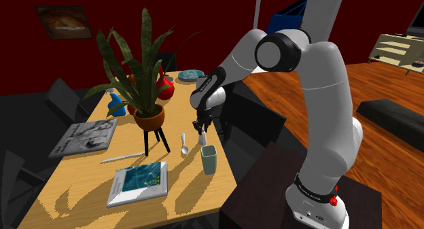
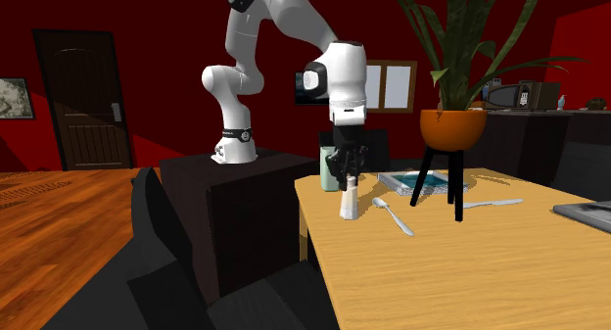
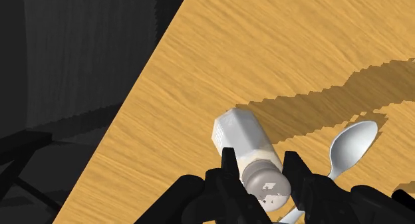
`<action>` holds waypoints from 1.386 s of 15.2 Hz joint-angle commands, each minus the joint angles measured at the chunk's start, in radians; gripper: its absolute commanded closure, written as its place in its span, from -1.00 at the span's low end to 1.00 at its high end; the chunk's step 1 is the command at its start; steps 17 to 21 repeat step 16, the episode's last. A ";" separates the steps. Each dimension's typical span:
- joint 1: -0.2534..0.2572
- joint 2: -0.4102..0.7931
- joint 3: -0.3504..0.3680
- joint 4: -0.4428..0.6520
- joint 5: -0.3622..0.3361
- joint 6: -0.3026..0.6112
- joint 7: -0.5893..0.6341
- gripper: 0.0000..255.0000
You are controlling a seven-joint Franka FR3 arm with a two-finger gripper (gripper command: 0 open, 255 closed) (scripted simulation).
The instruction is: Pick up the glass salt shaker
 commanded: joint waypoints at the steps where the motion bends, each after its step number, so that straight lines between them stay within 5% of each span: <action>1: 0.002 -0.018 -0.001 -0.004 -0.002 -0.015 0.004 1.00; 14: 0.005 -0.149 -0.009 0.003 -0.018 -0.151 0.026 1.00; 21: 0.005 -0.151 -0.009 0.003 -0.019 -0.153 0.026 1.00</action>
